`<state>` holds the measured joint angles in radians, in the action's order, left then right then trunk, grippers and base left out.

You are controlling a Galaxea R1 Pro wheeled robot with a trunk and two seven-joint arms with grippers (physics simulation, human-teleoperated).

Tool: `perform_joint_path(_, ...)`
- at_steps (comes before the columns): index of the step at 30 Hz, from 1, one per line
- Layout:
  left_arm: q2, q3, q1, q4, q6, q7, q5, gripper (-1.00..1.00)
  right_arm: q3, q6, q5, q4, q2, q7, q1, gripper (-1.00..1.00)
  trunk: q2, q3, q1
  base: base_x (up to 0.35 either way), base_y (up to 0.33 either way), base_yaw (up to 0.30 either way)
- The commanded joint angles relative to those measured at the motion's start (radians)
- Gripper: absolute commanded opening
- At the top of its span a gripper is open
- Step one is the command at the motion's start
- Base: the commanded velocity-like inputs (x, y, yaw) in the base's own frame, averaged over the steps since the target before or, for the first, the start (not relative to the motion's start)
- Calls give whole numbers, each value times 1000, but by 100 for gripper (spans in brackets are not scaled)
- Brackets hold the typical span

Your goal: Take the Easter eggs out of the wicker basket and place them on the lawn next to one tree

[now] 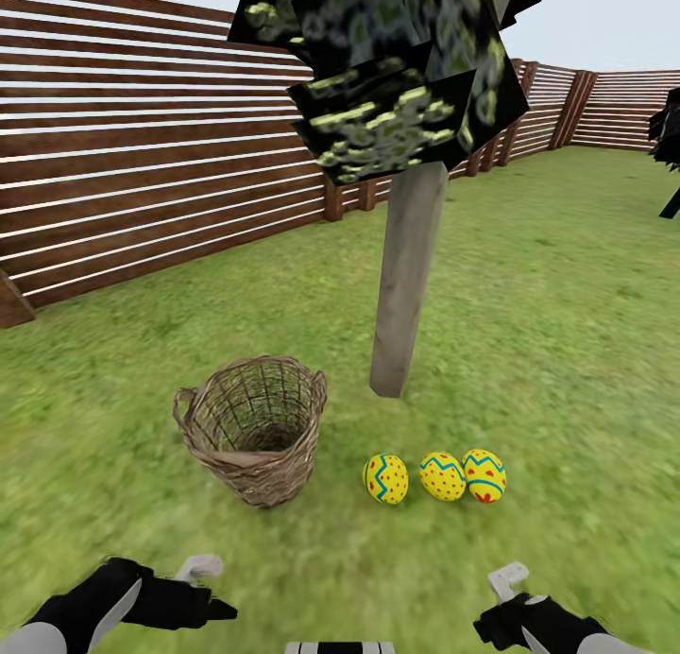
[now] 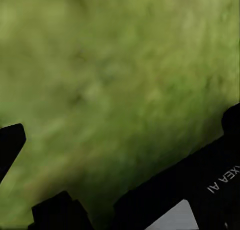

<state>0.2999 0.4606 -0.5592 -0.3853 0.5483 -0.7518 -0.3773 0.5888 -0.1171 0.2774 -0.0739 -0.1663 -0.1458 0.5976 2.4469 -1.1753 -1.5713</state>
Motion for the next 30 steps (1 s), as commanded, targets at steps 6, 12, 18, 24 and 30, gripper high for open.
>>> perform_joint_path(6,-106,5,-1,59,-32,311,-12,100,7,81,13,2,30,195,-38,100,0,-1,0,0,0,0)
perform_joint_path(12,-113,4,-1,59,-34,329,-12,100,5,100,14,2,31,201,-44,100,0,-1,0,0,0,0)
perform_joint_path(18,-128,3,1,65,-36,417,-15,100,5,137,17,3,49,202,-89,100,-42,18,23,0,0,0)
perform_joint_path(24,-200,-2,4,188,-152,566,-16,100,4,141,18,41,55,208,-102,100,-84,37,46,0,0,0)
perform_joint_path(30,-231,-30,5,297,-252,666,-77,100,3,151,16,46,56,210,-125,100,-126,56,69,0,0,0)
